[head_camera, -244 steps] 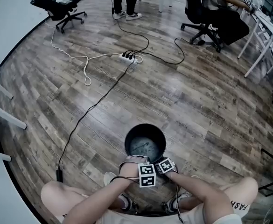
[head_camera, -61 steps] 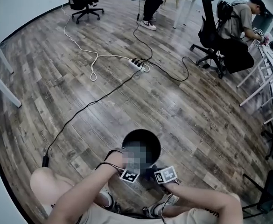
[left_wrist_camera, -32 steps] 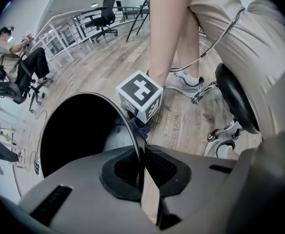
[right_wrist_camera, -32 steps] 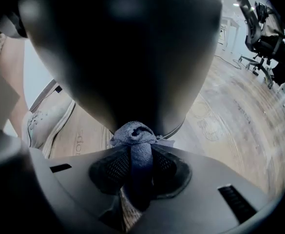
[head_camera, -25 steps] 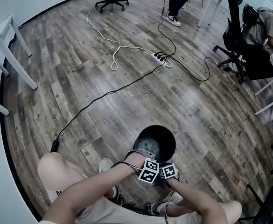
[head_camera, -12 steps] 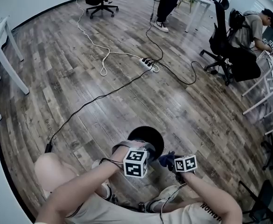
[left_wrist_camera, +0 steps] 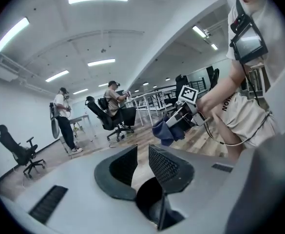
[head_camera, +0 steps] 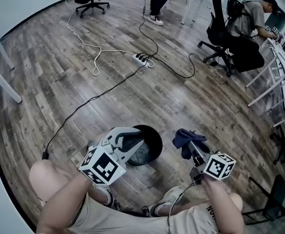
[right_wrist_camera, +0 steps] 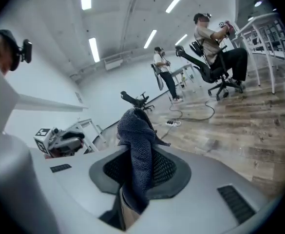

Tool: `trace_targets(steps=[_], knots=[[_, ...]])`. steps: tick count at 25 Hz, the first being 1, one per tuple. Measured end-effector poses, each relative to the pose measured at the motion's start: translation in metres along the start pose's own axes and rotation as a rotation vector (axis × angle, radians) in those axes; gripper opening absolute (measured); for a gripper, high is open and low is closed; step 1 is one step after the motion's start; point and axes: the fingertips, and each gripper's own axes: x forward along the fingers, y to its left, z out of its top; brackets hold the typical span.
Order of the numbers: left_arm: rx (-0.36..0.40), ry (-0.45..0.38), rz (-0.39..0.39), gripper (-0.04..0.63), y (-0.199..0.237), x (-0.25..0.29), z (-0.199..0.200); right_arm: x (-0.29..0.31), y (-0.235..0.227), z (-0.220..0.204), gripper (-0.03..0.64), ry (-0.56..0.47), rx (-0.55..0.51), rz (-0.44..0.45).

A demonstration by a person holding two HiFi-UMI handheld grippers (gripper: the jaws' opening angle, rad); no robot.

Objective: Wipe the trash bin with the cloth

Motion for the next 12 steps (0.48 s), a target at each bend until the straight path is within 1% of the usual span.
trace_targets(steps=[3, 5, 7, 9, 12], knots=[[-0.044, -0.029, 0.050, 0.083, -0.001, 0.001, -0.005, -0.006, 0.031, 0.013, 0.083, -0.089, -0.058, 0.050], [-0.064, -0.051, 0.096, 0.083, 0.002, 0.010, -0.009, 0.001, 0.044, 0.016, 0.083, -0.109, -0.091, 0.079], [-0.088, -0.068, 0.125, 0.083, 0.004, 0.021, -0.012, 0.009, 0.051, 0.012, 0.083, -0.104, -0.090, 0.105], [-0.136, -0.075, 0.111, 0.081, 0.000, 0.032, -0.015, 0.016, 0.055, 0.005, 0.083, -0.087, -0.074, 0.118], [-0.256, -0.067, 0.067, 0.080, -0.008, 0.048, -0.025, 0.026, 0.055, 0.000, 0.083, -0.060, -0.103, 0.114]])
